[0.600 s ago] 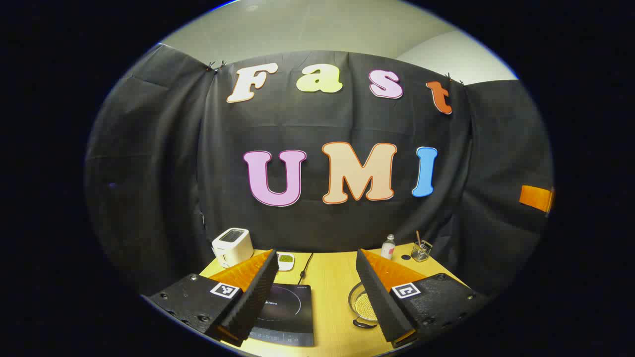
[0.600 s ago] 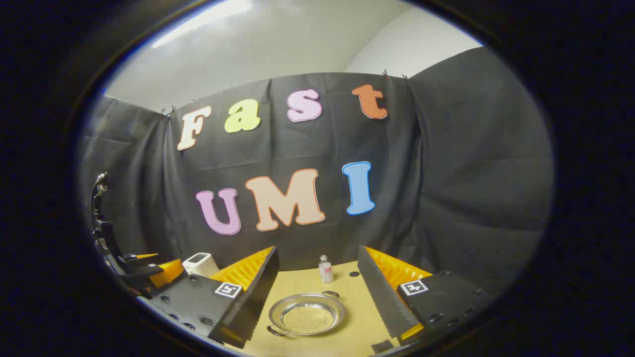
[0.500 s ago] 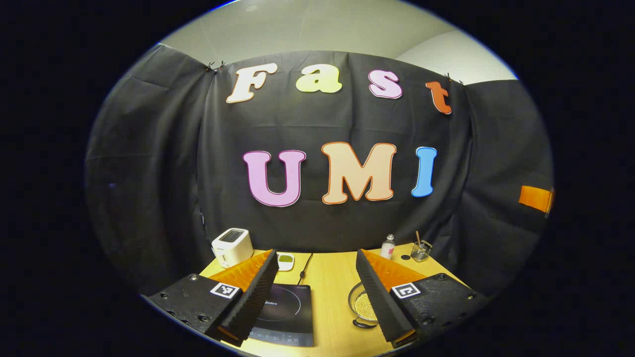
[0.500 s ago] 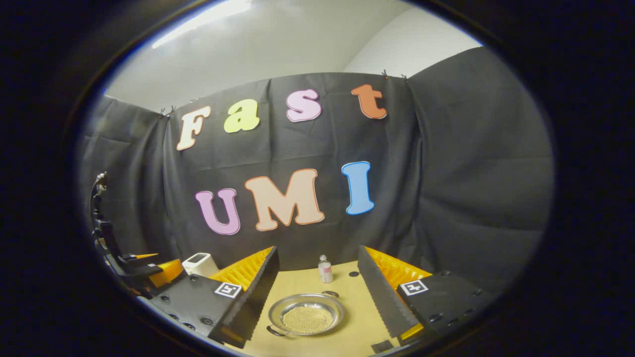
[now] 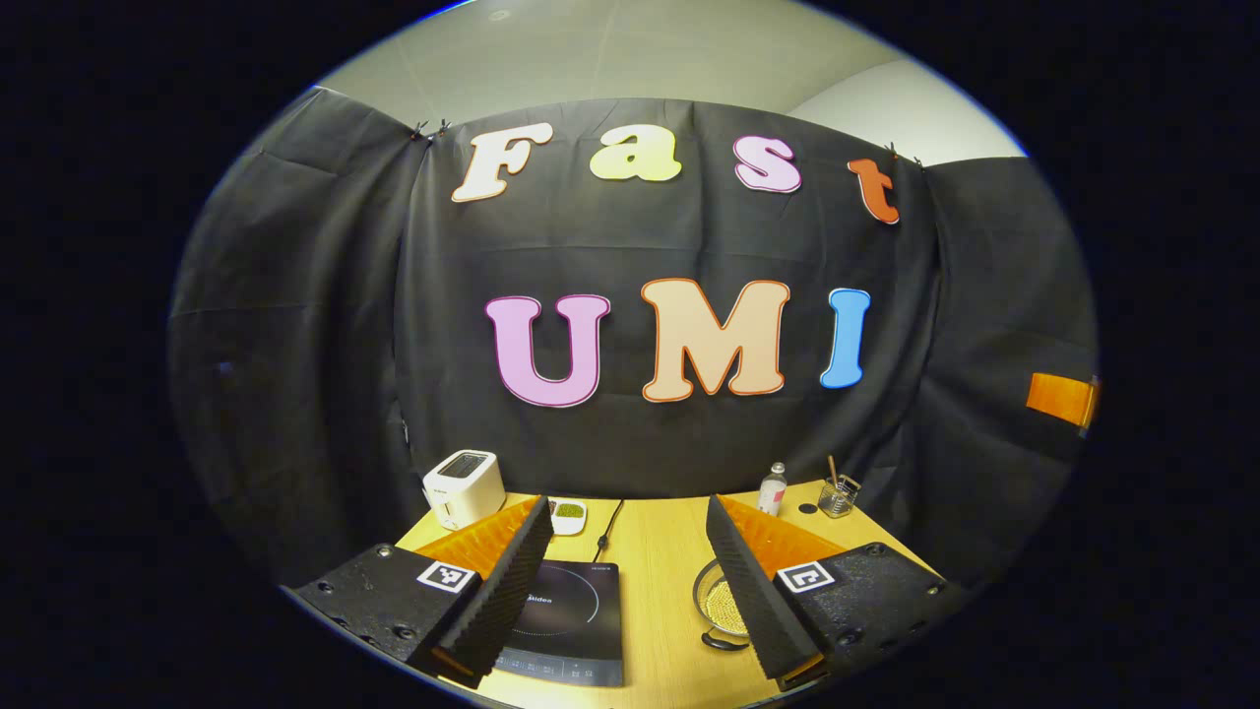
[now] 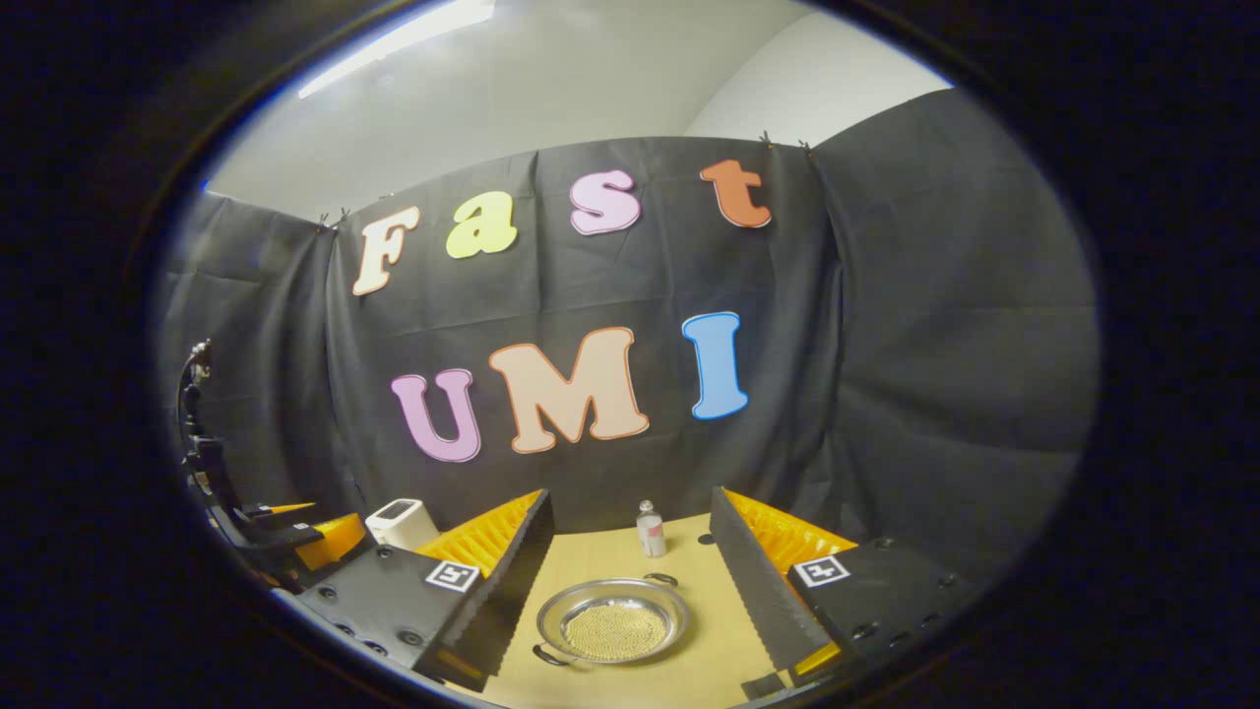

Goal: First push the handle of the pot to place it horizontally, then grasp the pot with both hands and set it on the induction cooktop.

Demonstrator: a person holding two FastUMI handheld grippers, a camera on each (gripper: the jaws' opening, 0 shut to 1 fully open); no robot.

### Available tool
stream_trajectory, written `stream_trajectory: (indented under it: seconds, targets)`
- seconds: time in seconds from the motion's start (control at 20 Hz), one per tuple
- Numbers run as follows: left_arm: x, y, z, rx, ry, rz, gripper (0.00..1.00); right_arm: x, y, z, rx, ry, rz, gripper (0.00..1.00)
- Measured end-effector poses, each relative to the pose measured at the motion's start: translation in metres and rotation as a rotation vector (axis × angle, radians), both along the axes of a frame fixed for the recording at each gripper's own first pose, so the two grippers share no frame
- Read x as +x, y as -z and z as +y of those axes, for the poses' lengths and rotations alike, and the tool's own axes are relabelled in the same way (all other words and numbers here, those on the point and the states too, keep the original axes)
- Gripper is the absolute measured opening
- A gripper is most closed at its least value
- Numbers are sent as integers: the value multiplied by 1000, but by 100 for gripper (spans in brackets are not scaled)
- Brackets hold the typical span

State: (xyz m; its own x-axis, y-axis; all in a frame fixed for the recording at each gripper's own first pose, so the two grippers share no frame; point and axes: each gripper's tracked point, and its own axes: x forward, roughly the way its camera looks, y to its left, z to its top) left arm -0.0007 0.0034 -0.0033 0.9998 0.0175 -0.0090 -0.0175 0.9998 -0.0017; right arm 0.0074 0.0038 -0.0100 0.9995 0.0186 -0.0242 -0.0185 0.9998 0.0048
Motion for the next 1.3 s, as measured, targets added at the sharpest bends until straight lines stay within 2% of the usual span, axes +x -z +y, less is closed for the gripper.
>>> stream_trajectory:
  seconds: [0.1, 0.15, 0.2, 0.45, 0.5, 0.55, 0.6, 0.65, 0.75, 0.8, 0.85, 0.95, 1.0, 1.1, 1.15, 1.2, 1.25, 1.3]
  targets:
    - [0, 0, 3, 4, -8, -2, 96, 1, 1, 2, -2, -5, 4, 94]
    - [1, -2, 4, 7, -11, -3, 96, 3, 2, 3, -2, -8, 6, 99]
    - [0, -1, 4, 7, -13, -3, 96, 4, 3, 4, -2, -10, 9, 94]
    - [3, 0, 4, -4, -13, -4, 96, 10, 12, 7, -6, -19, 35, 94]
    - [4, 0, 4, -7, -12, -3, 96, 11, 13, 7, -7, -18, 40, 99]
    - [4, 0, 3, -8, -10, -3, 96, 11, 15, 7, -9, -18, 44, 94]
    - [5, 1, 4, -8, -7, -1, 92, 13, 16, 7, -10, -16, 47, 94]
    - [6, 2, 4, -7, -5, 1, 96, 14, 18, 7, -11, -15, 51, 94]
    - [6, 4, 6, -1, -4, 1, 96, 16, 21, 7, -7, -11, 57, 94]
    - [6, 5, 7, 3, -6, 3, 93, 16, 22, 8, -6, -8, 59, 98]
    - [6, 6, 9, 4, -6, 4, 96, 18, 22, 9, -5, -8, 57, 88]
    - [6, 8, 10, -1, -4, 5, 96, 22, 24, 14, -13, -14, 60, 87]
    - [6, 8, 12, -3, -6, 4, 93, 24, 24, 14, -17, -10, 57, 87]
    - [5, 7, 19, -7, -18, -4, 92, 26, 27, 16, -38, -13, 60, 65]
    - [4, 8, 22, -10, -28, -6, 96, 28, 29, 18, -53, -16, 64, 54]
    - [3, 8, 25, -13, -37, -7, 92, 31, 31, 18, -66, -20, 64, 44]
    - [2, 9, 29, -15, -48, -6, 96, 33, 33, 23, -72, -30, 71, 33]
    - [2, 9, 33, -17, -60, -9, 99, 35, 39, 29, -74, -50, 84, 27]
